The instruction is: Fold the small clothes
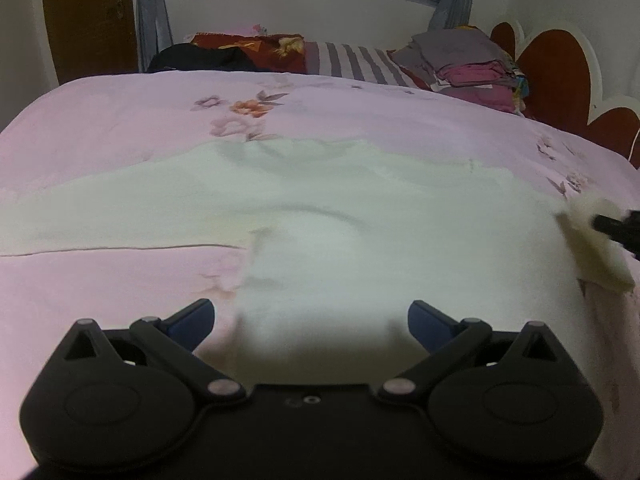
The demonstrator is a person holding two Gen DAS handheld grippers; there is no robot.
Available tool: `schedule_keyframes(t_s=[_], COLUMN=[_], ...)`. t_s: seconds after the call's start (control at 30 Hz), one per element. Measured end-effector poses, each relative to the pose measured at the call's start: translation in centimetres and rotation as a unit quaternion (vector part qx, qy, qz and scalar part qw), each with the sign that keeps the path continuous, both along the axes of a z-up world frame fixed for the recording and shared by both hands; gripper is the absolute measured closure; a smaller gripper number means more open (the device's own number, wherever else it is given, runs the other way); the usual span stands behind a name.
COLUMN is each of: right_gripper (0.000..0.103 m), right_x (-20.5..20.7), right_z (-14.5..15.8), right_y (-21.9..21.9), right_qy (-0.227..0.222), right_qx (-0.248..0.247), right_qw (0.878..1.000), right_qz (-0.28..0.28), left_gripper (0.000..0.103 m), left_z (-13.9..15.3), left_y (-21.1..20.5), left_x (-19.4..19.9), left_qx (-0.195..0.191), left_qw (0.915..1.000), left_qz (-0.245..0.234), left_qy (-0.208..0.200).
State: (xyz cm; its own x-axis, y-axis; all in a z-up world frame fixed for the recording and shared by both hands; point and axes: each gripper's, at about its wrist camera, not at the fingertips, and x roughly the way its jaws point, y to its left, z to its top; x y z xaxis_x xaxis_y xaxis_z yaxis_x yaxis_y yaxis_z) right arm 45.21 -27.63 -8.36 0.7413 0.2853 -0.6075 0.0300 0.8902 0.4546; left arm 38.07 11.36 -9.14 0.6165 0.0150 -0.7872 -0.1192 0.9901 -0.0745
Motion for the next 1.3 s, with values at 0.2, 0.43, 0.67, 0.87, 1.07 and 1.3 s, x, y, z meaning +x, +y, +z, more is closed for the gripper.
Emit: schedule_keyframes(t_s=[0.2,0.43,0.67,0.87,1.07,1.3], right_gripper=[0.100,0.100,0.076,0.046,0.077,0.083], right_x=[1.8,2.0,1.7,-0.2,-1.3,-3.1], right_z=[-1.3,-3.1,-5.2,-4.1,-3.9,-4.1], right_y=[11.8,20.9,25.9,21.8,13.0,4.6], right_qy=[0.000,-0.002,0.002,-0.039,-0.004,0.027], right_qx=[-0.023,-0.031,-0.099,-0.094,-0.053,-0.059], right_qw=[0.996,0.986,0.972,0.975,0.990,0.995], right_qz=[0.085,0.165,0.215,0.196,0.134,0.078], left_gripper=[0.000,0.000,0.001,0.012,0.055,0.087], left_z=[-0.3,-0.4,-0.2,0.1,-2.2,-5.2], left_y=[4.9,7.8,7.7,5.0,1.9,-0.6], left_x=[-0.6,-1.0,-0.7,1.1,5.1,9.7], left_qx=[-0.026,-0.021,-0.018,-0.044,-0.166,-0.196], left_qw=[0.9994,0.9990,0.9988,0.9985,0.9858,0.9802], left_qz=[0.023,0.038,0.045,0.021,-0.022,-0.030], left_qy=[0.001,0.001,-0.001,-0.025,-0.010,0.008])
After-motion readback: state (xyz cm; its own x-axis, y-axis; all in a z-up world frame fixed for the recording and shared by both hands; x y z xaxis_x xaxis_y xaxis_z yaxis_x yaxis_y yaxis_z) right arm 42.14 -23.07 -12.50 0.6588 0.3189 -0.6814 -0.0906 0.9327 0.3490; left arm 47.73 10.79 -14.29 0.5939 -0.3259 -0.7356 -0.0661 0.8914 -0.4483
